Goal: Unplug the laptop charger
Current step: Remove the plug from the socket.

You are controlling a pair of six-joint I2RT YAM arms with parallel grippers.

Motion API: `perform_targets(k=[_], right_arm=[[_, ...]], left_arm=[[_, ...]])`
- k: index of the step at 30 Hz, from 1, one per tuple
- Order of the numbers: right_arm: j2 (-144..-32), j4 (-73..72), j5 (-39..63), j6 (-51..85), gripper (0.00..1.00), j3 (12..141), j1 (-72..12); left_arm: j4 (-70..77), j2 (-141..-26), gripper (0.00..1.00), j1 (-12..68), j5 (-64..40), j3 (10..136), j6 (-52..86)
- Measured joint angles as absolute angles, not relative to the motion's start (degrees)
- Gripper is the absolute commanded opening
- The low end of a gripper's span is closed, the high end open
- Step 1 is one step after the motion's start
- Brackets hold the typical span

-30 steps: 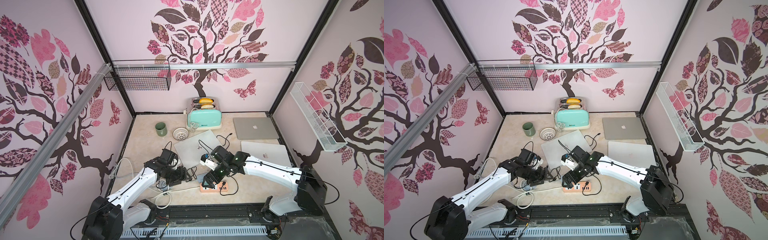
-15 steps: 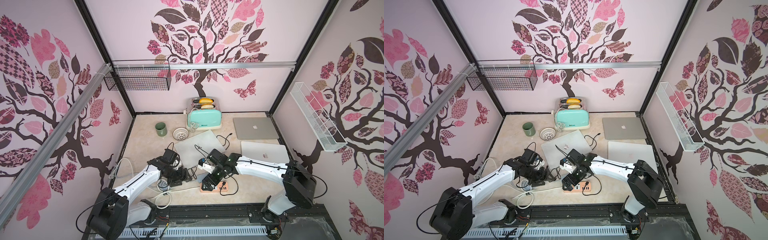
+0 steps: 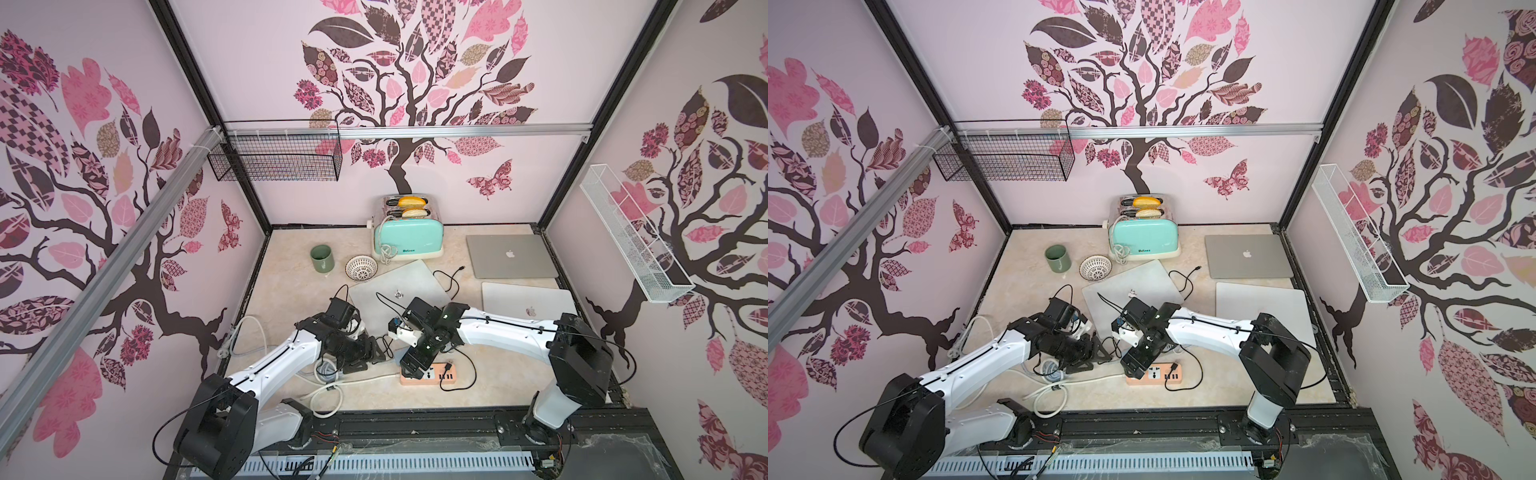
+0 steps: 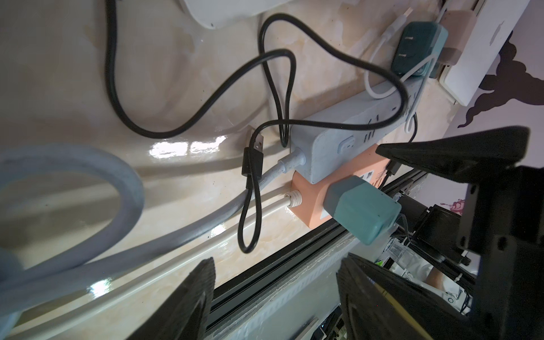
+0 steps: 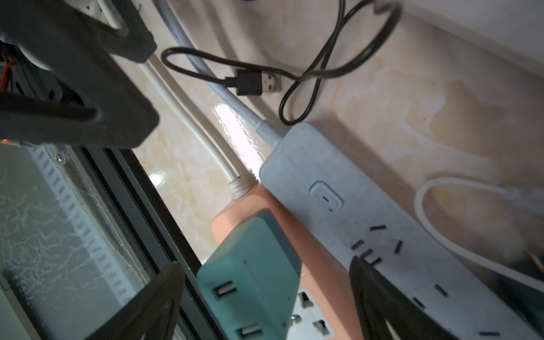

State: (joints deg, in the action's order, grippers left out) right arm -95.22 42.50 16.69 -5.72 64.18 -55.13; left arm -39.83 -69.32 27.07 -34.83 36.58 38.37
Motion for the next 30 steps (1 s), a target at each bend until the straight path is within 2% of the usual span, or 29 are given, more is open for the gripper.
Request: perform_targets(k=[8, 15, 22, 30], right_arm=[[-95.22, 43.4, 14.24, -8.12, 0.79, 64.18, -55.51], [-95.22, 44.21, 12.36, -10.31, 0.55, 64.18, -56.62], [-95.24, 44.56, 11.9, -10.85, 0.52, 64.25, -57.98], [-95.24, 43.83, 10.33, -11.64, 0.41, 64.47, -59.48]], left_arm=[[-39.51, -69.23, 0.69, 28.47, -35.2, 35.31, 39.38], [-37.69, -69.19, 0.64, 29.39, -35.4, 32.91, 41.3], [-34.72, -68.14, 0.62, 30.06, -36.53, 30.02, 43.53], [-30.76, -70.22, 0.61, 30.85, -37.19, 29.71, 44.47]])
